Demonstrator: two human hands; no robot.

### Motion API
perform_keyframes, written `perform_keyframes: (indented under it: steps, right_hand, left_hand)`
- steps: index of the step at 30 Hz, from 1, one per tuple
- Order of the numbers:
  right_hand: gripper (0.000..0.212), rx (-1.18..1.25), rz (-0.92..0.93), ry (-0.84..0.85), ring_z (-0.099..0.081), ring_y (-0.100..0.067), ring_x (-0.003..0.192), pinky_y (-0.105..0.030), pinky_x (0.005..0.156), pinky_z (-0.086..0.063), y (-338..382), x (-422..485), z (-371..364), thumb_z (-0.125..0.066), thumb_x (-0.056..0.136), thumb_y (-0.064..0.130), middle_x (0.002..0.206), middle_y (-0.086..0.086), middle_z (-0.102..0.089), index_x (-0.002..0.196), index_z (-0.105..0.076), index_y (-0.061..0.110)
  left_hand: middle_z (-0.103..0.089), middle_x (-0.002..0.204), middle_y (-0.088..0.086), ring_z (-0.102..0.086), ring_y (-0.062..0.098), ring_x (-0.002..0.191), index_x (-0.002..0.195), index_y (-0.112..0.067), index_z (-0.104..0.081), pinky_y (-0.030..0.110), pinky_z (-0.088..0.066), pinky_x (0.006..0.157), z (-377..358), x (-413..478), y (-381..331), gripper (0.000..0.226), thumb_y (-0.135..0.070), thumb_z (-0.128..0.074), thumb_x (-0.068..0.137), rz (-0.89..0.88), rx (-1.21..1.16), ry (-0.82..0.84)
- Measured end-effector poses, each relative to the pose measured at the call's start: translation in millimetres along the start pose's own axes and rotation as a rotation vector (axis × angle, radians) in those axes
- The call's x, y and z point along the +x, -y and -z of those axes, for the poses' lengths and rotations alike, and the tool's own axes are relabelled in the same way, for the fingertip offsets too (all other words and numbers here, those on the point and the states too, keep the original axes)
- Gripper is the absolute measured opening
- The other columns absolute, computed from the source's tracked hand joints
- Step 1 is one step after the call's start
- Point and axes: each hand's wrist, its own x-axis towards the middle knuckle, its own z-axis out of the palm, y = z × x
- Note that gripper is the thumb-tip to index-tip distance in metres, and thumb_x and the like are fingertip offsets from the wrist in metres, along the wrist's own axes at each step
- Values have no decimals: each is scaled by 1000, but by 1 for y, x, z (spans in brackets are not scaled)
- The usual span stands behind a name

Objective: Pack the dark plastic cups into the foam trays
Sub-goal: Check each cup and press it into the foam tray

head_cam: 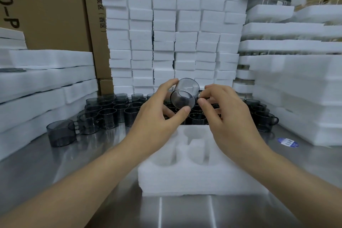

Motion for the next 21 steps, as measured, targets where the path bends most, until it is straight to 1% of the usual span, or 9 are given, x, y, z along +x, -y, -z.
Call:
perform_keyframes:
  steps: [3,5,7,9,12,14,17,19,21]
  right_hand:
    - [7,-15,9,44,-62,-2,102,-33,87,-53,0,0,-1,-59,106,23,103,17,-64,102,-64,26]
    - [10,22,-3,53,-64,0,101,-24,83,-53,2,-1,0,-62,105,21,104,18,-66,106,-60,31]
    - [29,134,-20,39,-68,0,101,-17,79,-52,5,-3,2,-66,102,16,112,17,-66,113,-51,39]
    - [47,212,-49,34,-69,-2,105,-21,84,-55,6,-4,5,-69,99,12,119,16,-66,124,-45,44]
    - [67,109,-92,140,-62,3,115,-24,94,-52,4,-4,3,-76,95,15,130,22,-61,142,-42,49]
    - [66,56,-101,150,-58,5,118,-25,101,-49,3,-3,2,-78,95,19,133,24,-59,147,-46,44]
    - [55,-8,-70,74,-53,4,122,-22,105,-45,0,-2,3,-77,96,23,133,23,-55,143,-53,38]
    - [53,-69,-37,53,-47,1,127,-14,103,-38,0,-1,4,-78,94,23,131,24,-51,140,-54,38]
    - [52,-135,-2,41,-45,-3,126,-15,101,-36,1,-2,5,-79,90,24,129,22,-50,135,-55,37]
  left_hand:
    - [-62,122,-29,-75,7,88,151,-60,-39,34,-57,86,2,0,1,76,-40,-81,92,-26,48,-10]
    - [-63,123,-26,-76,9,86,145,-60,-44,36,-59,84,3,-1,0,72,-39,-85,89,-43,76,-39]
    - [-63,122,-28,-75,11,82,135,-58,-49,35,-60,78,4,-2,-1,64,-38,-87,88,-64,100,-71]
    - [-64,123,-28,-74,12,81,130,-55,-52,34,-59,77,5,-3,-1,58,-36,-87,88,-70,109,-94]
    - [-67,123,-28,-76,11,89,136,-55,-52,40,-60,88,5,-3,-2,58,-40,-85,90,-37,82,-66]
    - [-69,120,-28,-76,9,94,143,-56,-50,41,-59,95,4,-3,-2,63,-41,-84,91,-28,72,-30]
    - [-68,131,-24,-75,3,100,153,-50,-46,38,-57,101,4,-2,-1,70,-43,-82,93,-26,79,25]
    - [-66,133,-25,-73,1,104,156,-49,-44,34,-55,101,5,-1,0,75,-48,-81,92,-20,97,37]
    - [-61,135,-29,-72,0,106,155,-51,-43,28,-53,96,4,-2,0,76,-46,-83,91,-33,99,29]
